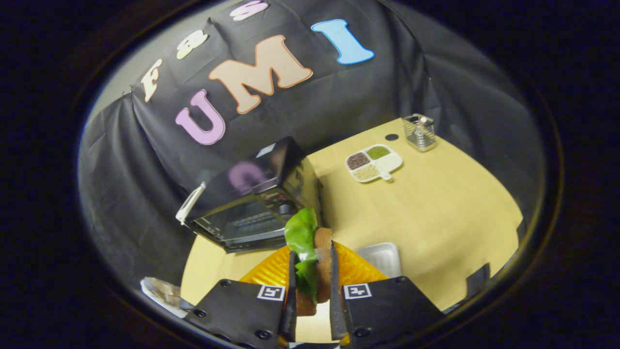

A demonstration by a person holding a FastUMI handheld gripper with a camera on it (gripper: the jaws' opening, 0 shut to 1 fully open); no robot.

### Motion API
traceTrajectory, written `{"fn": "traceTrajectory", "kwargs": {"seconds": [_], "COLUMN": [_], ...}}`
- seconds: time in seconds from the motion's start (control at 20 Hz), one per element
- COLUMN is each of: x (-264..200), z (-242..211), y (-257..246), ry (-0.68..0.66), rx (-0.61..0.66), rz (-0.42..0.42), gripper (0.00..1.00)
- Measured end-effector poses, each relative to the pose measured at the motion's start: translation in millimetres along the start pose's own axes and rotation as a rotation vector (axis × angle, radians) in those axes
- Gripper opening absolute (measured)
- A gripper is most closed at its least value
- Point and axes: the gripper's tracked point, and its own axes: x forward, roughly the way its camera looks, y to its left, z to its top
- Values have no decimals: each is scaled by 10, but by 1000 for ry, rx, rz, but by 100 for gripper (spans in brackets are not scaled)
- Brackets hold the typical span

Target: Open the toaster oven, put the food inside, and close the toaster oven door.

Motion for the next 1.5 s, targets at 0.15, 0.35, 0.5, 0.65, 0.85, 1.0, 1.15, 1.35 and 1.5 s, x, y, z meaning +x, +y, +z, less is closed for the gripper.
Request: {"fn": "traceTrajectory", "kwargs": {"seconds": [0.15,0.35,0.5,0.65,0.85,1.0,1.15,1.35,1.5], "x": [196,520,794,1042,1372,1553,1716,1939,2058], "z": [-189,-380,-465,-518,-534,-506,-475,-474,-457], "y": [424,869,1128,1308,1394,1431,1471,1460,1481], "ry": [26,56,67,57,24,-11,-43,-96,-149], "rx": [82,197,293,388,495,563,613,736,802], "rz": [53,99,124,137,134,136,145,142,136], "gripper": [30,30,29,29,29,29,29,29,29]}}
